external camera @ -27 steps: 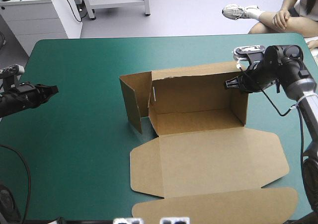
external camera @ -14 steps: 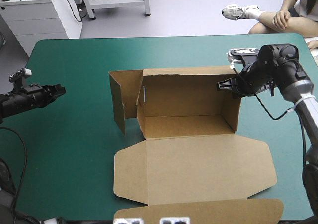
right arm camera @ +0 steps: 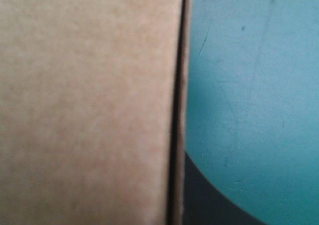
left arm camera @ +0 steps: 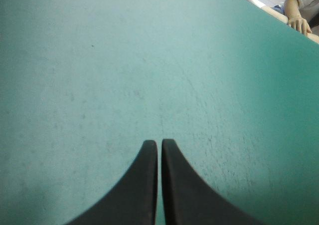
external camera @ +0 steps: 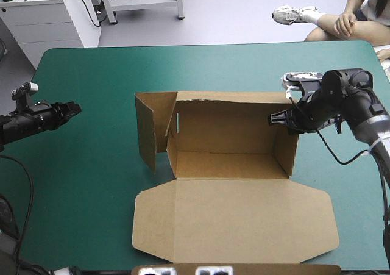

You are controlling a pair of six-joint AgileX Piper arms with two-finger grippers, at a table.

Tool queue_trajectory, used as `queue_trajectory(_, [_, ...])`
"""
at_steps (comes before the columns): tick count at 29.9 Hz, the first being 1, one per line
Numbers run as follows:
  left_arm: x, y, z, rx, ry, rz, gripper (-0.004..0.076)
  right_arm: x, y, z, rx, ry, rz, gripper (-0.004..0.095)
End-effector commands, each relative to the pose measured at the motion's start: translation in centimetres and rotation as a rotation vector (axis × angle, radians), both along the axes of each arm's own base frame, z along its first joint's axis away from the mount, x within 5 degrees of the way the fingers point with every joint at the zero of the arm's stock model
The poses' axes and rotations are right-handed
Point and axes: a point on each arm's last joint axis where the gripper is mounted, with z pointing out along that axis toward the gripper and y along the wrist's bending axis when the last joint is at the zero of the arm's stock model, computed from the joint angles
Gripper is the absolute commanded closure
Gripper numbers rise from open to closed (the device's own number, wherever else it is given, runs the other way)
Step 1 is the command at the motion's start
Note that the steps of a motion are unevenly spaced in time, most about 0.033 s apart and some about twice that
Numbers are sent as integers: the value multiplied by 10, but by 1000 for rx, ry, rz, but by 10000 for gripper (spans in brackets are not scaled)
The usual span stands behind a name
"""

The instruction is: Fold the box

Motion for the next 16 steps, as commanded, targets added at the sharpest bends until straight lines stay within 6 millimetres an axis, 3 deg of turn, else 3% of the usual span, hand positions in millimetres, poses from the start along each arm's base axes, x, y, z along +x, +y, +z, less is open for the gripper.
queue_trajectory(1, [-1, -5, 23, -36, -80, -5, 716, -10, 0, 7, 9, 3, 43, 921])
queue_trajectory(6, [-2, -9, 27, -105, -99, -34, 716, 6, 3, 0, 0, 5, 64, 921])
queue_trajectory(16, [-6, -19, 31, -179, -103, -129, 716, 69, 14, -33, -2, 54, 55, 922])
